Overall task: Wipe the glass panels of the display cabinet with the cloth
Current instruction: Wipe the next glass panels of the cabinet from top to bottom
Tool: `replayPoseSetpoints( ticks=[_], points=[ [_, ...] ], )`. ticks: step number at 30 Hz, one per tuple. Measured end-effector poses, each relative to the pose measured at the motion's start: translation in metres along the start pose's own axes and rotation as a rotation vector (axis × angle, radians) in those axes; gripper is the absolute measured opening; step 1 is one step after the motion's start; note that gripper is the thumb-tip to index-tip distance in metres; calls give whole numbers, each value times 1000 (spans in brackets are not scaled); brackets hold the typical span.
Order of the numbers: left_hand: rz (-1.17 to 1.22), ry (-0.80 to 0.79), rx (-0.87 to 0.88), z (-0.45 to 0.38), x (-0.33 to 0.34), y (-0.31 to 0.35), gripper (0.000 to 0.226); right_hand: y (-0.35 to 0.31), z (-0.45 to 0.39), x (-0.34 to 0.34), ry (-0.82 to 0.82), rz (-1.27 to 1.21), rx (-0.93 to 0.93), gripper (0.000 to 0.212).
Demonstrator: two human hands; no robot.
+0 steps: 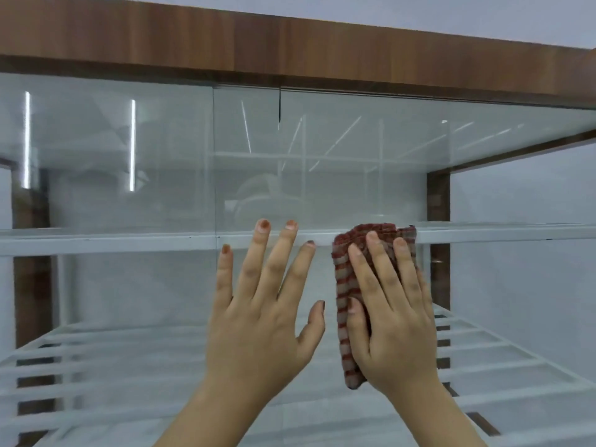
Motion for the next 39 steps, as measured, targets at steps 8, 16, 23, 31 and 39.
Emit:
replayPoseSetpoints(
  ticks=[8,16,23,31,39],
  points=[
    [9,-9,0,-1,2,1,64,30,34,-15,116,26,127,48],
    [23,-33,6,0,0,1,63,7,-7,-4,9,21,30,51],
    [28,-17,1,-1,-1,1,64,55,21,-29,120,32,184,51],
    [11,-14,-1,-1,-2,1,64,24,18,-14,-4,37,33,54],
    [-39,-22,-6,1,-1,3,65,82,10,-47,64,31,123,51]
  ],
)
Point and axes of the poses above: each hand's wrist, its own z-axis away from the middle knuckle, its own x-axis out of the palm, y = z × x, the point moved 6 cm from there along -z, towards the middle knuckle, and after that the axes turned 12 degrees about -z, right-handed, at the moved point
